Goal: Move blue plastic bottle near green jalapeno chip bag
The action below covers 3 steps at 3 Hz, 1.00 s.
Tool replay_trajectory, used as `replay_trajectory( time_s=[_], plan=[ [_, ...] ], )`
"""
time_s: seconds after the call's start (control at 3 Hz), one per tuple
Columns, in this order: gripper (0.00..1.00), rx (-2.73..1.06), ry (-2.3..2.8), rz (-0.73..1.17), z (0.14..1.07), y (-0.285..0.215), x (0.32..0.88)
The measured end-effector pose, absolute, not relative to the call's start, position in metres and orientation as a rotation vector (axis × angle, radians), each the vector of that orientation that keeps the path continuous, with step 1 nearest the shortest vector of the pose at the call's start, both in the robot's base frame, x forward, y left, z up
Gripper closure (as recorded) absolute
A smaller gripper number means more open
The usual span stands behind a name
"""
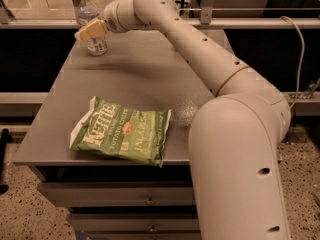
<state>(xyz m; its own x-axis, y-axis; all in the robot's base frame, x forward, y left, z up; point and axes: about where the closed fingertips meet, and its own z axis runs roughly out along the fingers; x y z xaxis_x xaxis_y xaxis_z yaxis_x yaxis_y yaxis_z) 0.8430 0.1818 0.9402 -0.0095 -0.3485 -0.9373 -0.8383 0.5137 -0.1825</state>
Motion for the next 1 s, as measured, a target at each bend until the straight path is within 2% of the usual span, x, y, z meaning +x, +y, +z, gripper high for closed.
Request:
replay_trajectory(
  time_s=[0.33, 0.67, 1.0],
  plan=[
    [0.26, -1.022, 1.575, 0.566, 0.939, 0.200, 0.855],
    [0.57, -1.003, 1.561, 0.579, 0.941, 0.204, 0.859],
    [0.88, -0.992, 1.544, 0.576, 0.950, 0.186, 0.846]
  ],
)
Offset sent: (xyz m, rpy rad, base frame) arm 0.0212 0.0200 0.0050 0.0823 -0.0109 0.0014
